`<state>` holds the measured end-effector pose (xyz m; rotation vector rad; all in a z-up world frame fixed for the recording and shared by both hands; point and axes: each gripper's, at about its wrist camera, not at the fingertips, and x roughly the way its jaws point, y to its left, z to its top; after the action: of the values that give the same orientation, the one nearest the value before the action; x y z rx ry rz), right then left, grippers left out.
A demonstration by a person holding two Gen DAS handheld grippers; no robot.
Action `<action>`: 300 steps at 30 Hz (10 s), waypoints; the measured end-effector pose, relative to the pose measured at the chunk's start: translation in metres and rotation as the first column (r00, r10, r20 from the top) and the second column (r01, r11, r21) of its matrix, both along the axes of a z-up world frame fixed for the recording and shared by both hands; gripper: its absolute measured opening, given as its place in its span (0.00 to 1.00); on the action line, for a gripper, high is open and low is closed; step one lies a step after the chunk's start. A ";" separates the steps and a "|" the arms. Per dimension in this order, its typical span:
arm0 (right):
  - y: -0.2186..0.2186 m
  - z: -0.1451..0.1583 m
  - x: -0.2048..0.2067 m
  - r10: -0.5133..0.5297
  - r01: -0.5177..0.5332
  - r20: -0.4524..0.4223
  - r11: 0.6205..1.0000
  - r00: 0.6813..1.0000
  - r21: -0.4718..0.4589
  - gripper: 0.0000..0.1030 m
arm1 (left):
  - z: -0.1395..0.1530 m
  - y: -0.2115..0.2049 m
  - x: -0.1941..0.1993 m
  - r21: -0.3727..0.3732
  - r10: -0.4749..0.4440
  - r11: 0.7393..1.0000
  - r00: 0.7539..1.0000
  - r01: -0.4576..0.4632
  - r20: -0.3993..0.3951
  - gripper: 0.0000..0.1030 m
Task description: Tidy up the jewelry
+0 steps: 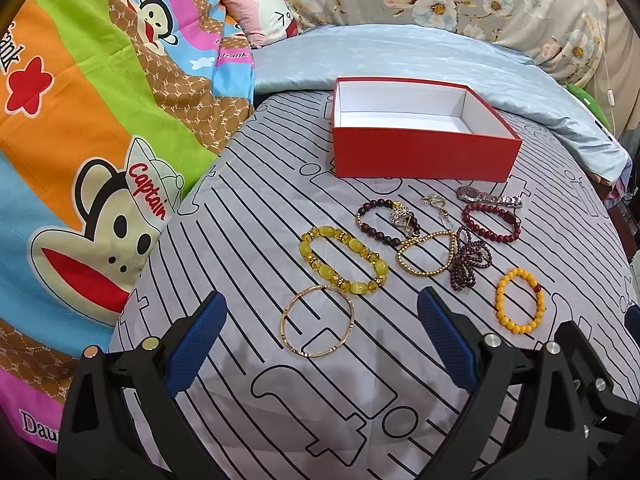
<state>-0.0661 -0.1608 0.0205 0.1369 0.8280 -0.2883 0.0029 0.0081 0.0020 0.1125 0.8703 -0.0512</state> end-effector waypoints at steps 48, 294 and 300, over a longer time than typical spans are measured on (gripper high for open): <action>0.001 -0.001 0.003 0.001 -0.001 0.001 1.000 1.000 0.004 0.95 | -0.002 0.006 -0.001 -0.002 0.002 1.000 1.000 -0.002 -0.007 0.91; -0.035 -0.013 0.062 0.181 -0.184 0.037 0.948 0.983 0.258 0.03 | -0.006 0.008 0.043 -0.268 -0.237 0.938 0.971 0.220 -0.031 0.02; -0.038 0.009 0.058 0.178 -0.194 0.087 0.949 0.980 0.248 0.03 | 0.010 0.005 0.043 -0.281 -0.244 0.931 0.970 0.234 0.000 0.02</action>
<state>-0.0084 -0.1988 0.0297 0.3059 0.8061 0.0026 0.0460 0.0136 0.0120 -0.0484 0.8719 -0.4048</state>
